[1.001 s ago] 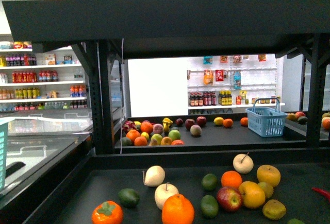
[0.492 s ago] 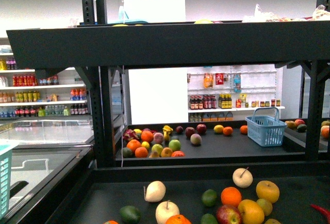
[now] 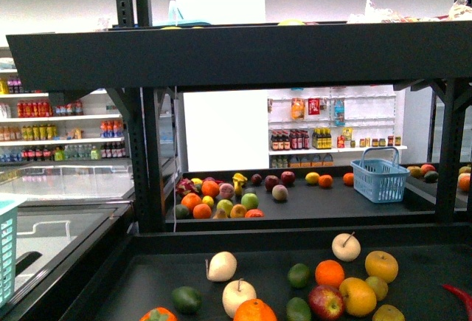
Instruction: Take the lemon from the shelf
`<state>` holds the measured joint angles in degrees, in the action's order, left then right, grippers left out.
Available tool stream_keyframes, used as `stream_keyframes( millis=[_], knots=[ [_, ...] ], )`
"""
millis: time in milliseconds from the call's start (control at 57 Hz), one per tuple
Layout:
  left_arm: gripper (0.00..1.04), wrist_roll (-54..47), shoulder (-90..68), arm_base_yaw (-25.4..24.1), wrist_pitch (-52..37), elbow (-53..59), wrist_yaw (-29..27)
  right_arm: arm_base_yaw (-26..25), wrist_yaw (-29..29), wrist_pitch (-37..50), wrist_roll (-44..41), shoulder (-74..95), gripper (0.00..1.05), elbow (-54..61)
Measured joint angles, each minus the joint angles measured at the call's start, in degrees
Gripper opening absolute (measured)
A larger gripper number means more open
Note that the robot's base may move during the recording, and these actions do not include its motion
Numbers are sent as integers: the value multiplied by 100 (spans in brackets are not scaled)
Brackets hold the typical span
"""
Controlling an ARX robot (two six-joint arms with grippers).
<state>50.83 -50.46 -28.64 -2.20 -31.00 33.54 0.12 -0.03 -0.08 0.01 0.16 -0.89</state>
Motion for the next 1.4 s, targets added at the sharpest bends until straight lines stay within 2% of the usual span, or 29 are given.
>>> stream_keyframes(
  millis=[105, 281, 527, 1001, 1387, 1404],
  knots=[
    [97, 627, -1062, -208, -389, -796, -74, 0, 0, 0, 0, 0, 97, 0],
    [97, 1217, -2627, -234, -505, -2039, -433, 0, 0, 0, 0, 0, 97, 0],
    [97, 1353, -3912, -164, -509, -3329, -752, 0, 0, 0, 0, 0, 97, 0],
    [97, 1545, -5471, 79, -627, -4861, -1279, 0, 0, 0, 0, 0, 97, 0],
    [97, 1696, -6166, 299, -706, -5569, -1635, 0, 0, 0, 0, 0, 97, 0],
    [94, 1700, -6175, 302, -706, -5593, -1652, 0, 0, 0, 0, 0, 97, 0]
  ],
)
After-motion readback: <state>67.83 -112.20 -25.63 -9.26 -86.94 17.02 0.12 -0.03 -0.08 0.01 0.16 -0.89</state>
